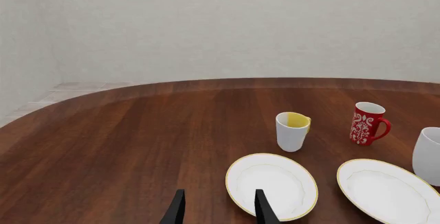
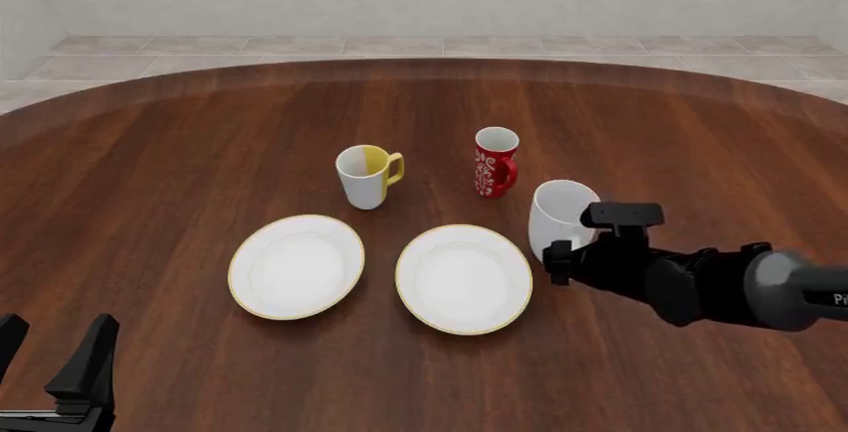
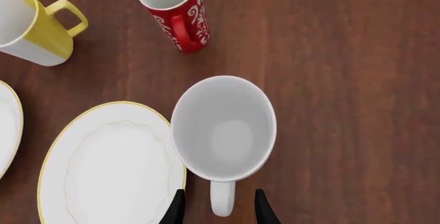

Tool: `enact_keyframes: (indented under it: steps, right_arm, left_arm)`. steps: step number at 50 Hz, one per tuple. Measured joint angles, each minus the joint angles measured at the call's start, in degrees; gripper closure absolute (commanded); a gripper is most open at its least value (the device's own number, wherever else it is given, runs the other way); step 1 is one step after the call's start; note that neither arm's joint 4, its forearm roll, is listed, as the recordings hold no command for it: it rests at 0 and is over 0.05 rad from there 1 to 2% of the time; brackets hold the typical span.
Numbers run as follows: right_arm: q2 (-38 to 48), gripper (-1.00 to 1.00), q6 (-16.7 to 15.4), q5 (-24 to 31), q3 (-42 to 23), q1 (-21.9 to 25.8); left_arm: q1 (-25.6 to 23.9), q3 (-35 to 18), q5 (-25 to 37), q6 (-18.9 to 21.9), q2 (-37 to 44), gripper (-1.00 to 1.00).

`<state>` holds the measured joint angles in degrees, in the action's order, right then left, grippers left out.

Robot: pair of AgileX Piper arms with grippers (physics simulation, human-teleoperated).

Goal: Put the white mug on the left plate.

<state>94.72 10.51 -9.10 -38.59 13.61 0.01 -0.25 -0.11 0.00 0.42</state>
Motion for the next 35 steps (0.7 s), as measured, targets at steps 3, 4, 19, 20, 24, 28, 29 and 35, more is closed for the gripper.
enact_keyframes:
  steps: [3,4,19,20,24,28,29,35]
  right_arm:
    - [0.12,-1.0,0.06,-0.09,0.03,0.03]
    - [0.14,-1.0,0.07,-0.12,0.05,0.04]
    - [-0.41,1.0,-0.3,-0.24,0.47,-0.1]
    - [-0.48,1.0,-0.41,-0.23,0.49,-0.16]
    - [-0.69,1.0,-0.7,-0.2,0.6,-0.35]
    - [-0.95,1.0,-1.04,-0.13,0.7,-0.55]
    - [-1.01,1.0,-1.13,-0.12,0.72,-0.57]
    - [-1.45,1.0,-1.69,-0.09,0.89,-0.82]
  left_arm:
    - [0.0,0.0,0.0,0.0,0.0,-1.0]
    - [0.0,0.0,0.0,0.0,0.0,-1.0]
    - [0.0,0.0,0.0,0.0,0.0,-1.0]
    - [0.0,0.0,0.0,0.0,0.0,-1.0]
    - [0.0,0.0,0.0,0.0,0.0,-1.0]
    - [0.0,0.0,0.0,0.0,0.0,-1.0]
    - [0.0,0.0,0.0,0.0,0.0,-1.0]
    - [0.0,0.0,0.0,0.0,0.0,-1.0]
